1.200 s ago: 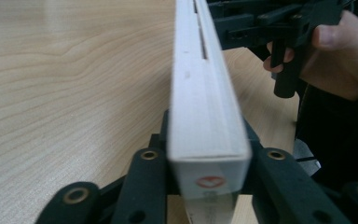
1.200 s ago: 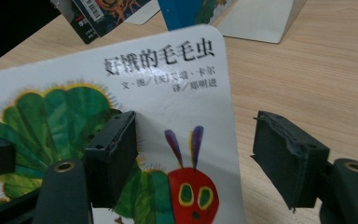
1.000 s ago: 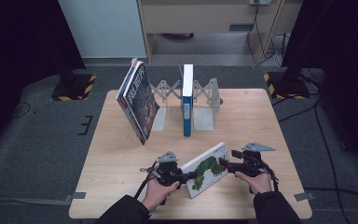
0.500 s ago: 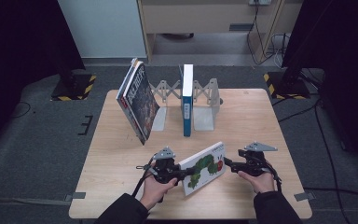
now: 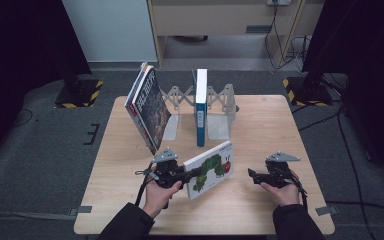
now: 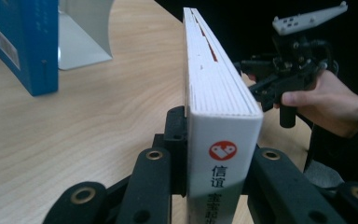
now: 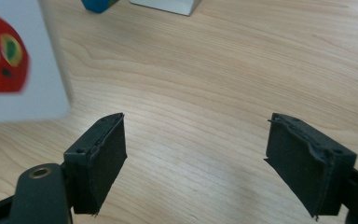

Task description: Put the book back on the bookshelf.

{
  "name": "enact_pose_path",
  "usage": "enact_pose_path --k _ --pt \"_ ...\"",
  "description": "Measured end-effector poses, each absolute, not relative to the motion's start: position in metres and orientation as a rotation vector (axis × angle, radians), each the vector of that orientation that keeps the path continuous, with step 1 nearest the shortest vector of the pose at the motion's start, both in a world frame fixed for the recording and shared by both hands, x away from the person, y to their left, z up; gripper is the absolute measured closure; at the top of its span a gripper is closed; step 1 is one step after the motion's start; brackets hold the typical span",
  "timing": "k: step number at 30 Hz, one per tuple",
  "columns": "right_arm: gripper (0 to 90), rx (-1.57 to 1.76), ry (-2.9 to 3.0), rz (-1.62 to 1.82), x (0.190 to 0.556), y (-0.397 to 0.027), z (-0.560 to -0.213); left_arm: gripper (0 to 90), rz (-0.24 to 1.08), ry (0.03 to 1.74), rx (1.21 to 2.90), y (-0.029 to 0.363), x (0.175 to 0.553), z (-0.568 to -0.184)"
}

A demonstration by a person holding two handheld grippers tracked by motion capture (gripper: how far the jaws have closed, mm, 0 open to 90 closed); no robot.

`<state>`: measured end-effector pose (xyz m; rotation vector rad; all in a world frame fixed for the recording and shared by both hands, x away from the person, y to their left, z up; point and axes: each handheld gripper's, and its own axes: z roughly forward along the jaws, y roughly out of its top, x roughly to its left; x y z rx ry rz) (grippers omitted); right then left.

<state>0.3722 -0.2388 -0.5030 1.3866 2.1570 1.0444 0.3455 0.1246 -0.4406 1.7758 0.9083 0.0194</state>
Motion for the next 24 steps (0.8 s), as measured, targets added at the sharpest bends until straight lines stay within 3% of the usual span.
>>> enact_pose_path --k 15,24 --pt "12.6 1.409 2.188 0.89 0.376 -0.251 -0.515 74.6 0.119 0.943 1.708 0.133 0.363 -0.415" --pt "10.7 1.42 2.218 0.825 0.379 -0.254 -0.522 74.6 0.257 0.951 1.711 0.118 0.376 -0.405"
